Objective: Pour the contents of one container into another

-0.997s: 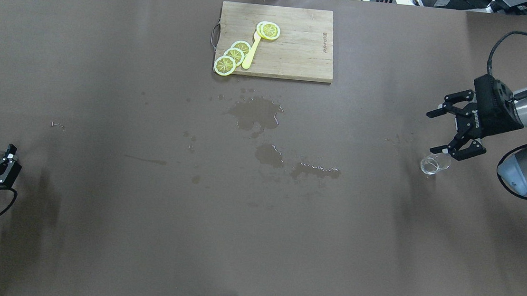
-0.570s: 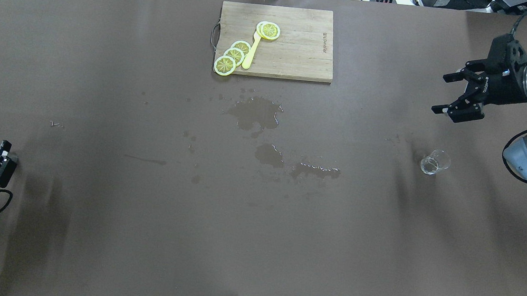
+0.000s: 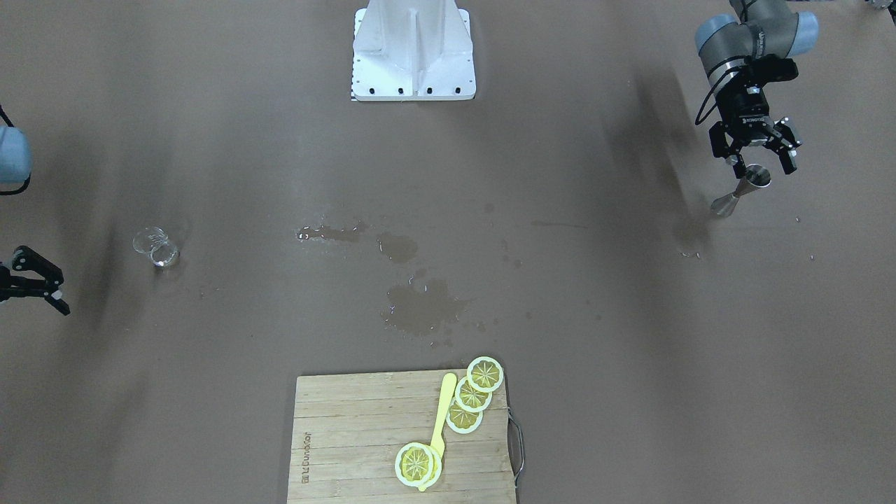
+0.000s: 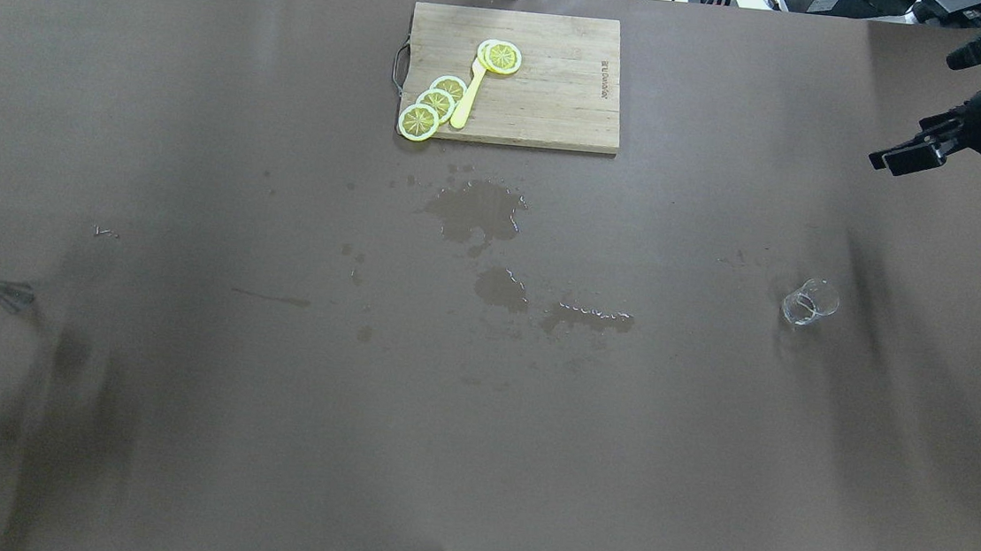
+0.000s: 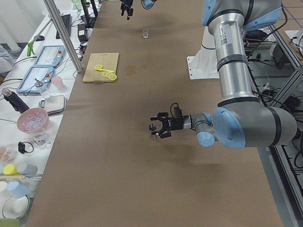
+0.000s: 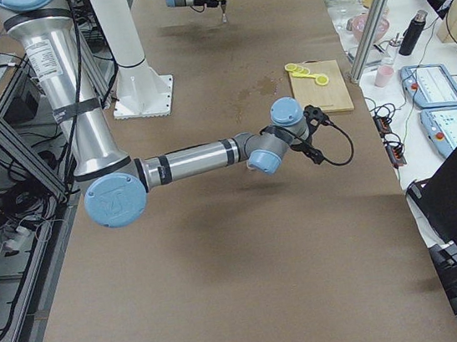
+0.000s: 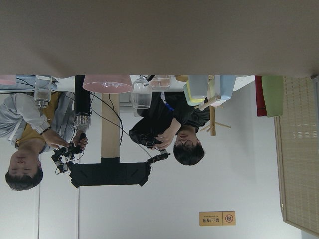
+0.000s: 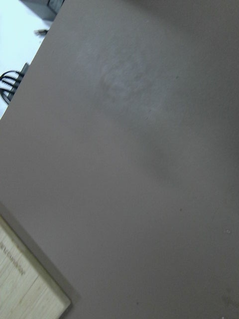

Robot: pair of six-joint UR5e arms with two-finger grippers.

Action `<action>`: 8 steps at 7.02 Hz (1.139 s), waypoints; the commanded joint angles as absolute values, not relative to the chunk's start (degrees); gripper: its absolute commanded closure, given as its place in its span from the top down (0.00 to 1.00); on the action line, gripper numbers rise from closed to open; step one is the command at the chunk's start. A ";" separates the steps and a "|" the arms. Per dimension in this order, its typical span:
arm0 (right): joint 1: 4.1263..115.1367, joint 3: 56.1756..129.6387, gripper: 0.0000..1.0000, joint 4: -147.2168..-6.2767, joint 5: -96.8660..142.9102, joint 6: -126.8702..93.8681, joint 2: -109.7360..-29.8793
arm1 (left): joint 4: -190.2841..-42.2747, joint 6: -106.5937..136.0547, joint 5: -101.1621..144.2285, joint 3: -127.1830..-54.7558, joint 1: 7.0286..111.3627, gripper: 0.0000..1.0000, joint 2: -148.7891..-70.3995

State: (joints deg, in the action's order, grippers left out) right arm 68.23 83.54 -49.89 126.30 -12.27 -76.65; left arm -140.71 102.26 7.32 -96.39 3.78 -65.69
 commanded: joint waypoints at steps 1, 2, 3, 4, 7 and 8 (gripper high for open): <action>71.44 84.02 1.00 -61.91 126.04 -12.22 -77.34 | -139.93 101.69 8.17 -102.45 3.87 0.99 -64.95; 73.98 83.94 1.00 -67.88 126.04 -12.22 -77.52 | -134.79 101.43 9.04 -106.31 3.52 0.99 -65.39; 75.92 84.02 1.00 -72.03 126.04 -12.22 -78.65 | -127.17 101.43 9.05 -109.48 2.82 0.99 -66.43; 78.11 84.20 1.00 -72.77 126.56 -12.39 -80.75 | -120.83 101.34 10.62 -112.03 2.90 0.99 -70.53; 84.45 89.89 1.00 -88.30 134.29 -12.48 -82.52 | -113.29 75.09 27.08 -122.15 4.38 0.99 -77.84; 85.25 92.17 1.00 -91.11 134.30 -12.74 -84.53 | -113.29 73.49 30.29 -124.60 7.27 0.99 -78.91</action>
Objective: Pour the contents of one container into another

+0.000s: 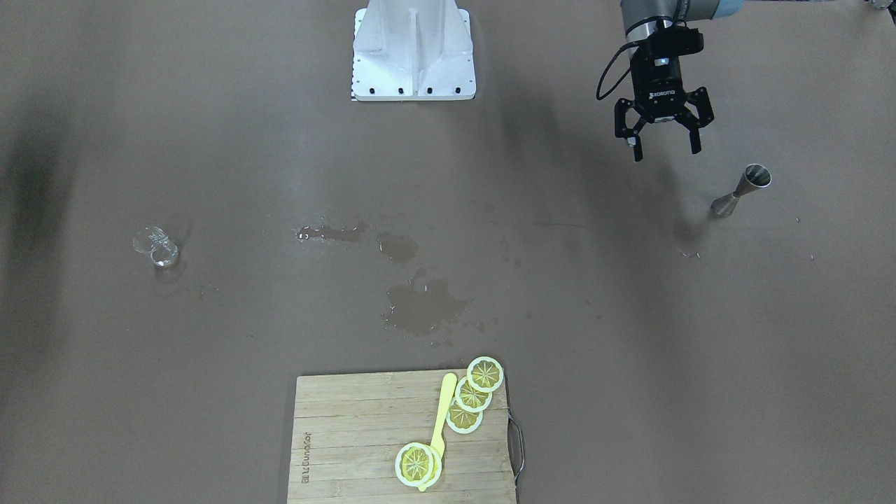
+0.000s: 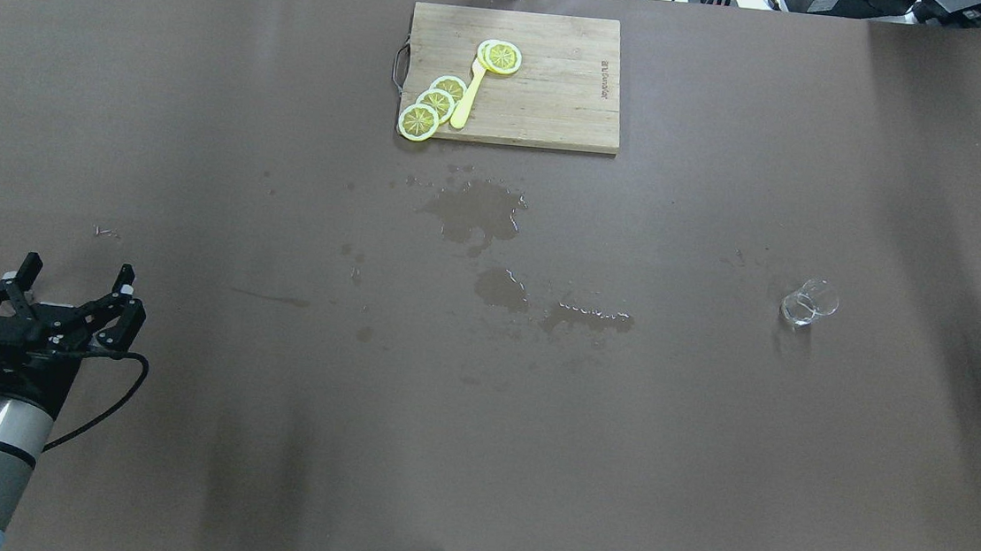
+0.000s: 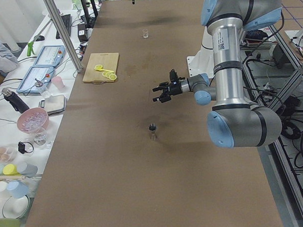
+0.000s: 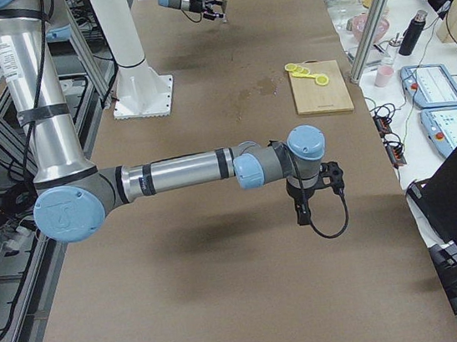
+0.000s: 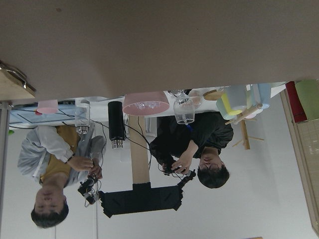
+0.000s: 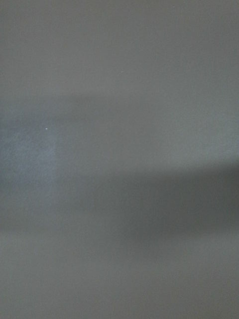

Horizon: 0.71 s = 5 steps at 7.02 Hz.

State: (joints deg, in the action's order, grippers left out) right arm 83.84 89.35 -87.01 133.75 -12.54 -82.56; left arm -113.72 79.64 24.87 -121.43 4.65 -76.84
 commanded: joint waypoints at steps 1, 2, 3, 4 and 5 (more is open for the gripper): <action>85.69 92.98 1.00 -94.27 134.21 -14.57 -85.25 | -113.38 73.48 34.15 -127.76 9.99 0.99 -79.27; 86.91 93.16 1.00 -96.39 134.47 -16.16 -84.91 | -113.90 73.74 46.28 -128.31 16.02 0.99 -80.58; 87.27 93.34 1.00 -96.50 134.30 -16.17 -85.95 | -113.91 73.65 64.16 -128.58 27.48 0.99 -80.94; 88.84 93.95 1.00 -96.50 134.82 -16.17 -87.18 | -113.04 73.30 76.43 -127.19 35.69 0.99 -80.95; 89.73 94.13 1.00 -96.94 134.65 -16.26 -87.45 | -111.20 73.30 85.08 -124.65 43.17 0.99 -80.77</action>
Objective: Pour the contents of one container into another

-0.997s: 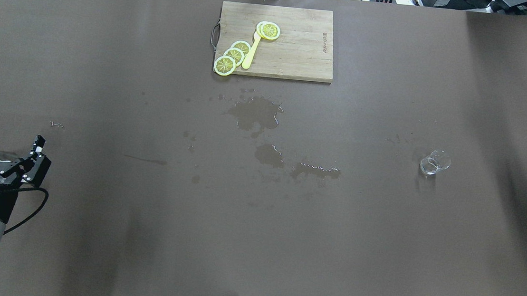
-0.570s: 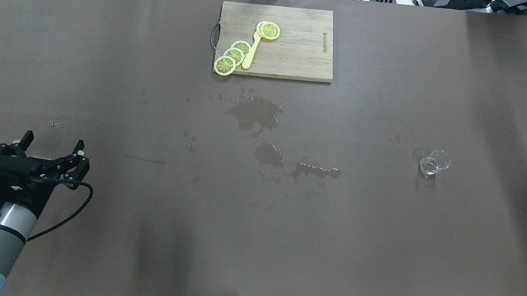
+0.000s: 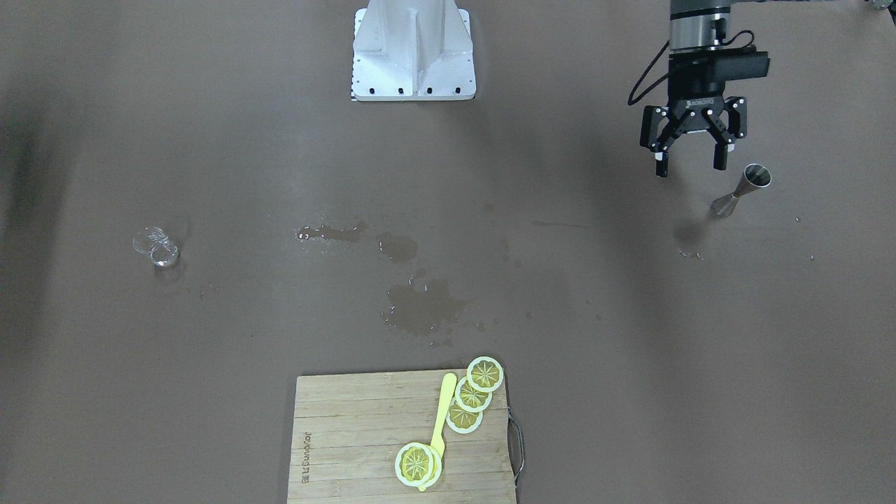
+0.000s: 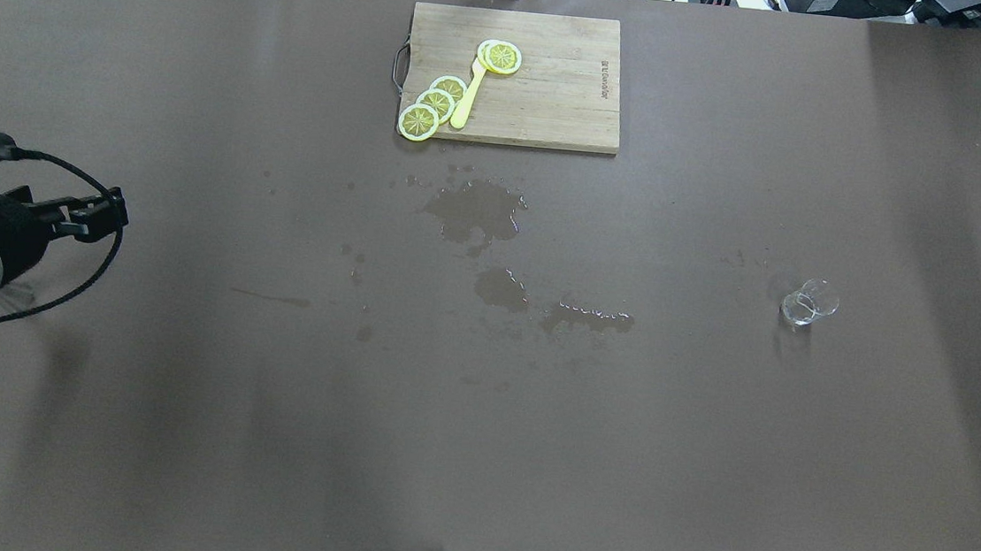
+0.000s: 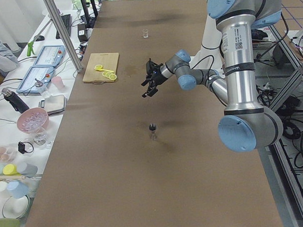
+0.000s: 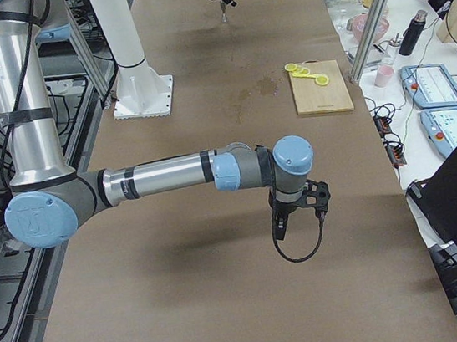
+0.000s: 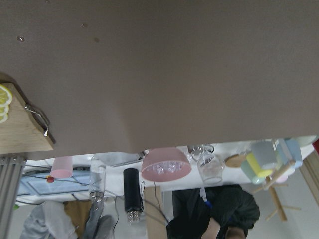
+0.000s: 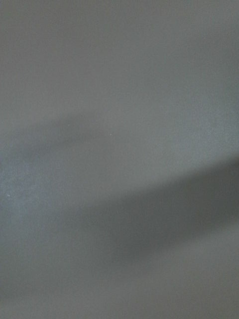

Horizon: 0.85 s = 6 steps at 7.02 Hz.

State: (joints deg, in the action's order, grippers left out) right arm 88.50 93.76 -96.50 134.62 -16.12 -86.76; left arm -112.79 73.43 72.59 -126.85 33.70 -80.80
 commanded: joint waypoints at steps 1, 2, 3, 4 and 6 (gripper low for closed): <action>91.39 94.13 1.00 -97.55 134.74 -16.26 -87.63 | -109.96 73.21 96.39 -120.63 52.55 0.99 -80.77; 92.62 94.22 1.00 -98.78 134.74 -16.26 -87.45 | -109.86 67.64 108.95 -116.58 62.13 0.99 -80.68; 93.68 94.57 1.00 -100.53 135.00 -16.26 -87.45 | -105.43 51.06 117.95 -113.50 70.23 0.99 -80.07; 94.74 95.27 1.00 -102.72 135.52 -16.26 -87.54 | -99.73 32.62 123.26 -110.94 77.01 0.99 -79.89; 95.27 95.71 1.00 -102.23 135.00 -15.21 -88.15 | -98.35 -6.55 131.55 -102.44 87.92 0.99 -79.72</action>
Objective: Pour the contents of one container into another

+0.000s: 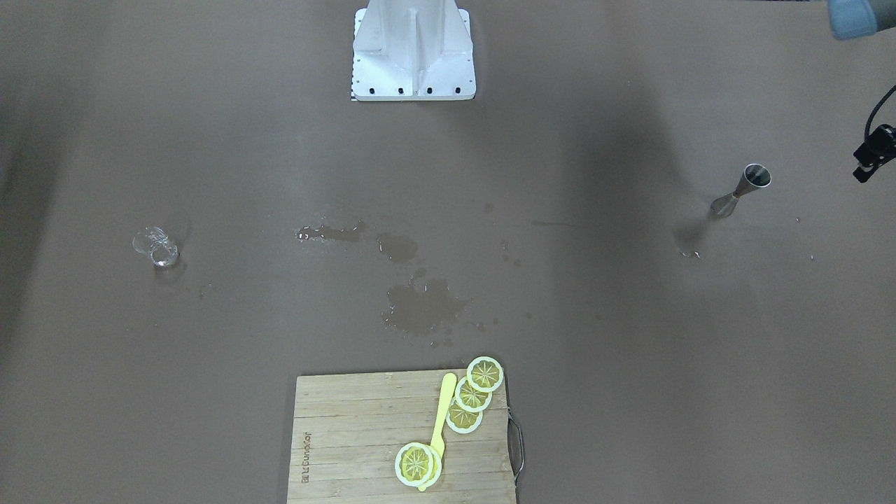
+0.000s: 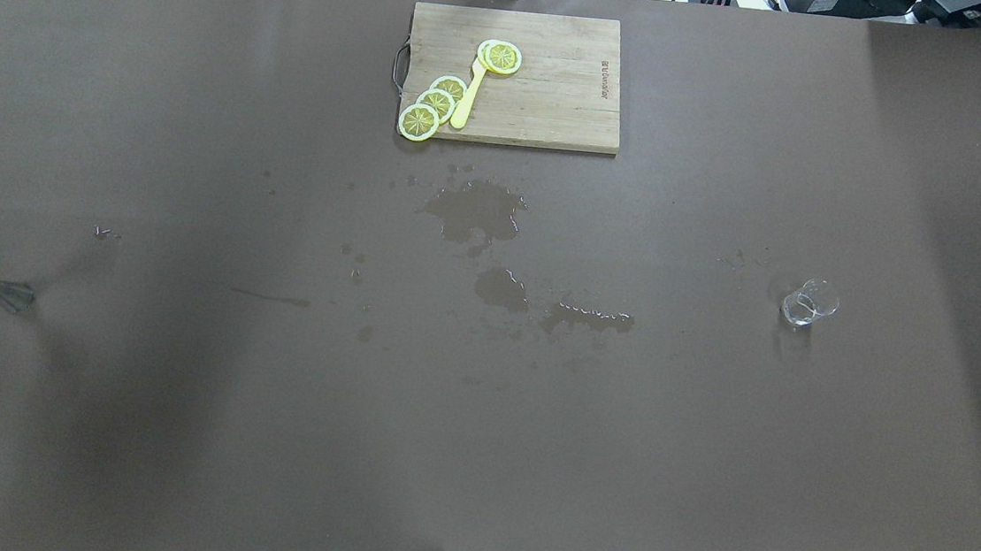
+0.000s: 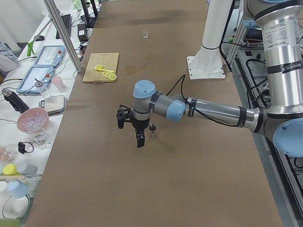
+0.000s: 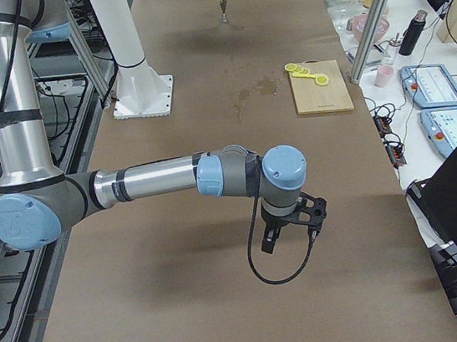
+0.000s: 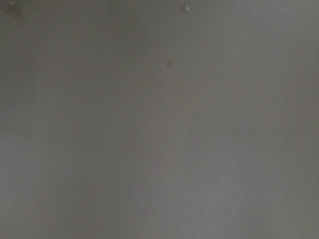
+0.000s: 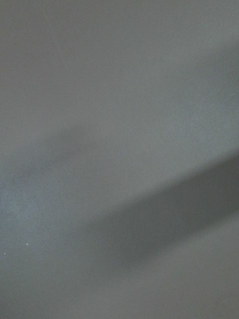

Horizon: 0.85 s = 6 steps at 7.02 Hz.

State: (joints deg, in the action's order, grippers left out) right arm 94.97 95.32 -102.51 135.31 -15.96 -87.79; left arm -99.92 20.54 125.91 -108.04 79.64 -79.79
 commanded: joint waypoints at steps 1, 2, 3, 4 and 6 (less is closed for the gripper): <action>94.93 95.19 1.00 -98.30 134.91 -15.21 -88.07 | -98.26 -17.64 131.83 -101.44 90.85 0.99 -79.54; 93.62 94.84 1.00 -95.22 134.83 -15.21 -88.15 | -96.09 -17.84 132.44 -101.43 92.10 0.99 -78.15; 92.39 94.92 1.00 -94.23 134.91 -15.12 -87.98 | -91.89 -16.71 135.50 -101.25 92.28 0.99 -78.22; 91.24 95.10 1.00 -92.83 134.91 -15.20 -87.80 | -85.06 -13.91 135.70 -101.51 93.16 0.99 -78.66; 89.92 95.36 1.00 -92.81 134.91 -15.12 -87.45 | -76.15 -11.10 139.72 -102.31 94.92 0.99 -78.93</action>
State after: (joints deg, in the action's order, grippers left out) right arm 90.70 95.25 -93.06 134.91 -15.14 -87.59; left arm -81.53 -13.29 137.14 -102.22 94.05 -78.80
